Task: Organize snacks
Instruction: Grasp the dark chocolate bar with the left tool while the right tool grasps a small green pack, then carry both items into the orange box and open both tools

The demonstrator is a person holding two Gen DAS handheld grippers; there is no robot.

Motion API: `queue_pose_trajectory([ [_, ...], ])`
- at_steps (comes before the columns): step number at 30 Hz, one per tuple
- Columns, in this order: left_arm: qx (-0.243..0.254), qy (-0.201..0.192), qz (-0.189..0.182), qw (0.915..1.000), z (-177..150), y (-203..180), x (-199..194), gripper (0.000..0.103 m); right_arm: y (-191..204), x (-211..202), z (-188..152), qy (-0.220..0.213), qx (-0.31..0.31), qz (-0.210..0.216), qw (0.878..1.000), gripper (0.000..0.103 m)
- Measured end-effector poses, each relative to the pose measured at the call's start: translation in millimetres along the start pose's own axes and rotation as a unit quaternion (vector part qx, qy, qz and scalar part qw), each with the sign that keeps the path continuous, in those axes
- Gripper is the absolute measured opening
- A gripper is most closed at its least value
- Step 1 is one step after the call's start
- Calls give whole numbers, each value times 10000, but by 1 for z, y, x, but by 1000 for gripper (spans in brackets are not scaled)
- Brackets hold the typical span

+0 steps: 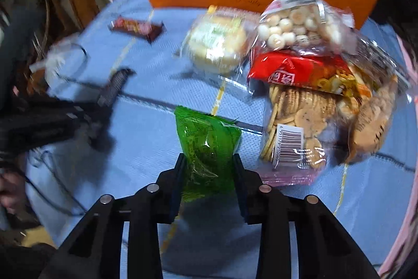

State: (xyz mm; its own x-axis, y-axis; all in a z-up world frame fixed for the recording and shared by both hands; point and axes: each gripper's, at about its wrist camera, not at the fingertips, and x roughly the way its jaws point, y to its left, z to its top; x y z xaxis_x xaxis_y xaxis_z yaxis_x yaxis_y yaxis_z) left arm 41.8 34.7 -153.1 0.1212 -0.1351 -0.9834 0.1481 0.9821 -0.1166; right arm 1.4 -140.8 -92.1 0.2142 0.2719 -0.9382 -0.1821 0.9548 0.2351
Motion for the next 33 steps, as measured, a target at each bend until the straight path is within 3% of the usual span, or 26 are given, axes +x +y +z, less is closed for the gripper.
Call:
queue_pose_trajectory([
  [8, 102, -427, -144, 9989, 31, -26, -48, 18, -13, -51, 8, -558, 167, 242, 9980, 35],
  [19, 159, -1230, -333, 9917, 86, -41, -117, 18, -45, -101, 79, -1475, 464, -23, 9880, 35],
  [26, 312, -1903, -446, 9802, 156, -65, -156, 18, -71, -115, 143, -1936, 588, -233, 9790, 35],
  [33, 233, -2042, -425, 9777, 228, -84, -150, 18, -85, -108, 193, -2160, 774, -200, 9731, 35],
])
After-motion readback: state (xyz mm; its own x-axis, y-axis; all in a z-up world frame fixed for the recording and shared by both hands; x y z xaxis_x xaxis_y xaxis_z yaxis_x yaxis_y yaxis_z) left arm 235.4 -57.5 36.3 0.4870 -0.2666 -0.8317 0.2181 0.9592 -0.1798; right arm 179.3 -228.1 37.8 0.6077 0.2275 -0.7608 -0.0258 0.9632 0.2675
